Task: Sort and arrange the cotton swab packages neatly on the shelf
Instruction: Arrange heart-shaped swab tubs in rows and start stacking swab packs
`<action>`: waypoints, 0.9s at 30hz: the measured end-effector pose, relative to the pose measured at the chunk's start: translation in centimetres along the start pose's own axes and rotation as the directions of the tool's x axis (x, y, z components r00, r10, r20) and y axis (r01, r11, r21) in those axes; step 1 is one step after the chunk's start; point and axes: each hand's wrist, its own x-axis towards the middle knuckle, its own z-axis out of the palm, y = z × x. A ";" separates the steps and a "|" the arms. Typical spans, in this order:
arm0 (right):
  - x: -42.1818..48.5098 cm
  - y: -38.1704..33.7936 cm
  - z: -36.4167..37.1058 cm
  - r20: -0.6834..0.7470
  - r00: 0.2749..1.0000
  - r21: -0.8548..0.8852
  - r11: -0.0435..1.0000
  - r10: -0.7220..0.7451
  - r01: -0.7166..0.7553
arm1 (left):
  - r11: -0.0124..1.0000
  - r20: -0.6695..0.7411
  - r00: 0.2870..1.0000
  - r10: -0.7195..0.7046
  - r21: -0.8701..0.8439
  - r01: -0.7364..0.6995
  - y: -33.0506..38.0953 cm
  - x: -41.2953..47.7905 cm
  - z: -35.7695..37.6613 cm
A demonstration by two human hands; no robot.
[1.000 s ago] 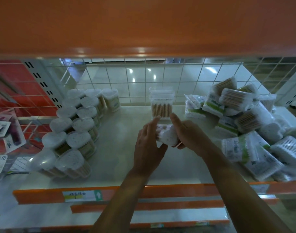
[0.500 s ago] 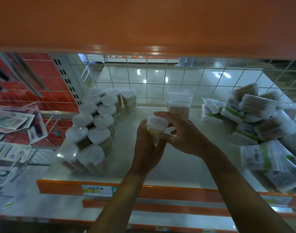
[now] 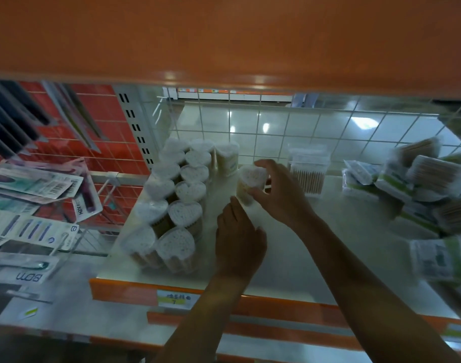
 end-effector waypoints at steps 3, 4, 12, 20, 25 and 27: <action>1.3 -0.5 1.4 -0.030 0.999 0.002 1.000 0.015 -0.015 | 0.983 0.004 0.997 0.072 0.168 -0.071 -0.6 -0.3 0.8; 1.6 -0.8 1.8 -0.032 0.999 0.012 1.000 0.012 -0.012 | 0.976 0.012 0.996 0.089 0.198 -0.089 -0.7 -0.5 0.9; 3.4 -2.2 5.2 0.010 1.000 0.015 1.000 0.026 -0.026 | 0.956 0.062 0.993 0.100 0.269 -0.114 -0.9 -0.9 1.3; 4.7 -2.2 6.5 -0.010 0.996 -0.001 0.996 0.092 -0.092 | 0.961 0.079 0.992 0.094 0.254 -0.111 -0.8 -1.0 1.4; 4.8 -2.2 6.8 -0.030 0.996 0.017 0.996 0.090 -0.089 | 0.960 0.074 0.992 0.105 0.254 -0.121 -0.7 -1.0 1.4; 4.8 -2.2 6.8 -0.039 0.995 0.029 0.995 0.092 -0.091 | 0.958 0.071 0.991 0.112 0.258 -0.127 -0.7 -1.1 1.3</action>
